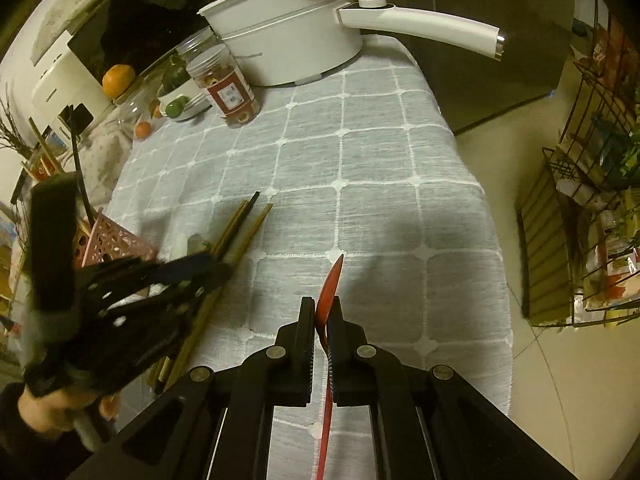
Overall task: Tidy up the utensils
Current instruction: 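Grasp a wooden chopstick with the left tool while the right tool holds the red spatula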
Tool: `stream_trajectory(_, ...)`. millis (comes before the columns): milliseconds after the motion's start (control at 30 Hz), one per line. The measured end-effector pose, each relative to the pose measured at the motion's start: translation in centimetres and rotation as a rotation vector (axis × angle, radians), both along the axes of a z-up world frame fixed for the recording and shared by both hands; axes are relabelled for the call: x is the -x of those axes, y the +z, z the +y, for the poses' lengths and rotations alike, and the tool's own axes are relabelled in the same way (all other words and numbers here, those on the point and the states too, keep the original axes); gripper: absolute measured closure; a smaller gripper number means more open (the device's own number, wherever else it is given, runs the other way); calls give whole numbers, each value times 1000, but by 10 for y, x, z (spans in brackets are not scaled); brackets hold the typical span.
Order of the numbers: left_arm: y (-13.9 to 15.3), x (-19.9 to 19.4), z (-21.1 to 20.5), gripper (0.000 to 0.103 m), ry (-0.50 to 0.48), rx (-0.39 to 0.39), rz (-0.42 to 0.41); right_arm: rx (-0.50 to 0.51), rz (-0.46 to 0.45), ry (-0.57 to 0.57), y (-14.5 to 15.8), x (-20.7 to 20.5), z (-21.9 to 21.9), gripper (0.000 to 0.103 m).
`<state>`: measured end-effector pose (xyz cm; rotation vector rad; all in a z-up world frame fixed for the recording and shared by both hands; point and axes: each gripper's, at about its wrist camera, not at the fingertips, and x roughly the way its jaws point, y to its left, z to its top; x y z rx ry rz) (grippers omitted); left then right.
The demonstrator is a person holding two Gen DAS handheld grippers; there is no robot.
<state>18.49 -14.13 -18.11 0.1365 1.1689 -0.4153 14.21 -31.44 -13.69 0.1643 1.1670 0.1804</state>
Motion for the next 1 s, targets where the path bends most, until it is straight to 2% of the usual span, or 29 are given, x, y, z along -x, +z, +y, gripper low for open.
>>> stream_trajectory(200,-14,-15,-10,81,8,-32,45,-1,5,-3,-2,-1,0,97)
stream_trajectory(367,-15,-19,-10,81,25,-28,51,0,4,-1,-2,0,1,97)
stream_trajectory(433,-14,-19,-10,84,21,-35,45,1,4,-2,-2,0,2,97)
stream_trajectory(467,-14,-20,-10,94,18,-40,43,0,4,-2,-2,0,2,97)
stream_trajectory(500,-14,-20,-9,96,19,-53,44,0,3,-2,-2,0,2,97)
stream_trajectory(600,-12,-19,-7,97,29,-47,41,-2,-6,0,1,1,3,97)
stream_trajectory(867,30,16,23,97,7,14,-55,-26,-65,-6,24,11,4,97)
stream_trajectory(1000,61,38,43,97,-7,61,-114,-49,-91,-8,34,18,9,97)
